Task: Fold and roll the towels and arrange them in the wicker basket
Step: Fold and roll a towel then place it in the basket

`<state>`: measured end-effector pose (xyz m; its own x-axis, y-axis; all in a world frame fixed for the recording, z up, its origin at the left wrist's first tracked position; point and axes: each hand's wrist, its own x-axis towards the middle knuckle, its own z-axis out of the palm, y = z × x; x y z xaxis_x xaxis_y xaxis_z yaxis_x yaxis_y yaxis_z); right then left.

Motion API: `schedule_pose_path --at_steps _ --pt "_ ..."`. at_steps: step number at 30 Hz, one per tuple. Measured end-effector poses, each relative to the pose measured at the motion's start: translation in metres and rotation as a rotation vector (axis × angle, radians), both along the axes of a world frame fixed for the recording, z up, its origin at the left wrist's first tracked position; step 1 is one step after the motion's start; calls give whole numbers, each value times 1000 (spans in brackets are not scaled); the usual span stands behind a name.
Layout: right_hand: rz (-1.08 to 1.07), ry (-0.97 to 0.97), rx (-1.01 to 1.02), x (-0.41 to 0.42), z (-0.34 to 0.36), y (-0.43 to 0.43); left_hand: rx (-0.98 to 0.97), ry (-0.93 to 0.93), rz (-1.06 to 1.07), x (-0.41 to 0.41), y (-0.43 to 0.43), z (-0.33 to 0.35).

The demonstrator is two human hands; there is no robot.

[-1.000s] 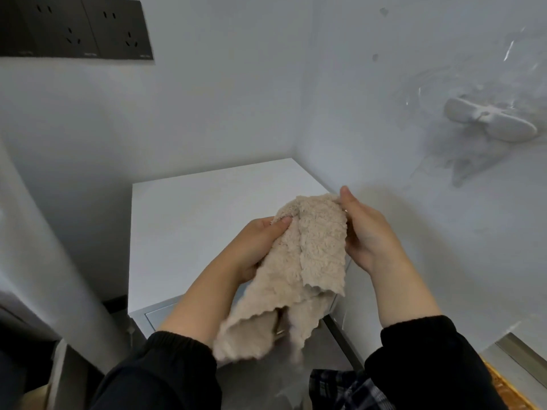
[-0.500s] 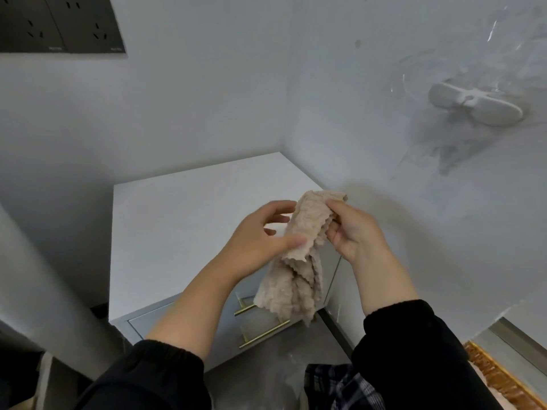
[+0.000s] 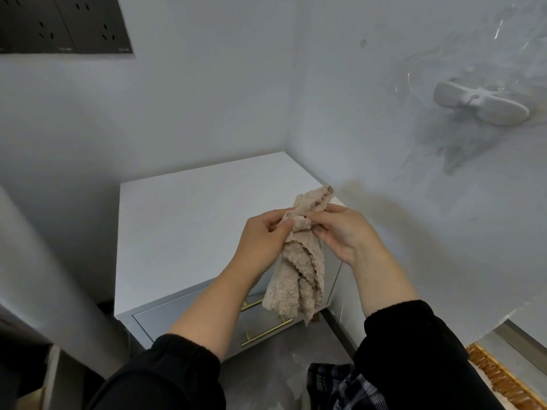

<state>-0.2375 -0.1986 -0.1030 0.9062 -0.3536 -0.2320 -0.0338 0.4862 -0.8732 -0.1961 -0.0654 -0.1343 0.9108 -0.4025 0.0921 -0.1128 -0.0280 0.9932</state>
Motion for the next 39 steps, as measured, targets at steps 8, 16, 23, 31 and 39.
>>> schedule_pose_path --at_steps 8,16,23,31,39 --pt "-186 115 -240 6 -5 -20 -134 346 34 11 2 6" --pt "-420 179 -927 -9 -4 -60 87 266 -76 36 39 19" --pt "-204 349 -1196 -18 -11 -68 350 -5 296 55 61 8" --pt "-168 545 -1351 -17 -13 -76 735 -227 350 58 73 3" --pt "-251 377 -791 -15 -15 -77 282 266 236 53 73 17"
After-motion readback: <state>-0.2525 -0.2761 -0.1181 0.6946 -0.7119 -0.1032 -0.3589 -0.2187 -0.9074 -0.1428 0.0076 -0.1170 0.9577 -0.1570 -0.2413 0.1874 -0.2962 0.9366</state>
